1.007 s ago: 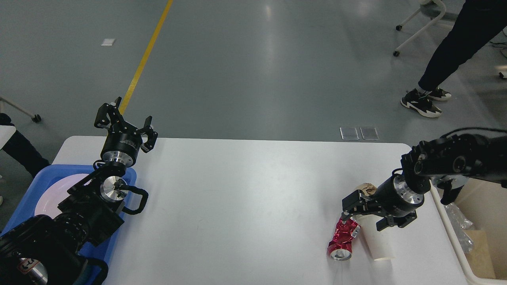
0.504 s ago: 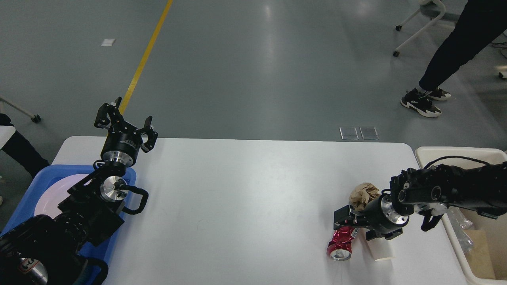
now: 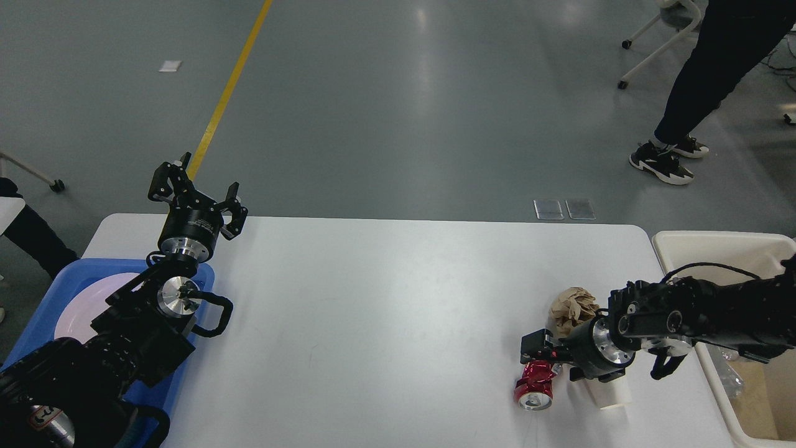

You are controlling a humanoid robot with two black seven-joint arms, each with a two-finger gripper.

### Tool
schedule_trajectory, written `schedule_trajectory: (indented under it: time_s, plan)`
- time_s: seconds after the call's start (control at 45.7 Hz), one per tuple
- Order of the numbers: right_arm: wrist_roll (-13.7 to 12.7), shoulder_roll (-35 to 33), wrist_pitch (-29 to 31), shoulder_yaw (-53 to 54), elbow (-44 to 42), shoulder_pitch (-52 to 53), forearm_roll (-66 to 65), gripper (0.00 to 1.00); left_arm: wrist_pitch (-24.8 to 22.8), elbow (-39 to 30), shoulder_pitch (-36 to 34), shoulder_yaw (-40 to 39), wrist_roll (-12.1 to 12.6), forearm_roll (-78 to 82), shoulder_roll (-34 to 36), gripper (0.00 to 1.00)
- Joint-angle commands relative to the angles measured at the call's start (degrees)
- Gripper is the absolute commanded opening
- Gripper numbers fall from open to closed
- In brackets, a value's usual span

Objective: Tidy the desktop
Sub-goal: 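Lower the right gripper and grasp the red soda can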

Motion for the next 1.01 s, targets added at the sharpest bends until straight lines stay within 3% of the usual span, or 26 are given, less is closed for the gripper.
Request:
schedule_trajectory:
  time_s: [0.0,0.197,0.372,0.657,0.985]
  plan:
    - [0.0,0.1,-0.5,0.1,0.0,-0.3,0.0,0.98,0.0,0.0,0.0,0.0,0.0,0.0,0.0,0.96]
    - [0.0,0.2,-0.8,0.6,0.1,-0.9,0.0,0.81,0.0,0.0,0.0,0.0,0.0,0.0,0.0,0.96]
    - [0.0,1.3,-0.7,0.4,0.3,-1.3,0.0,0.33,0.0,0.0,0.0,0.0,0.0,0.0,0.0,0.96]
    - [0.0,1.9,-0.6,0.4,0.3,-1.5,0.0,0.0,0.0,0.0,0.0,0.0,0.0,0.0,0.0,0.96]
    - [0.0,0.0,1.5,0.6,5.1,4.4,0.0,0.0,0.0,0.0,0.0,0.0,0.0,0.0,0.0,0.96]
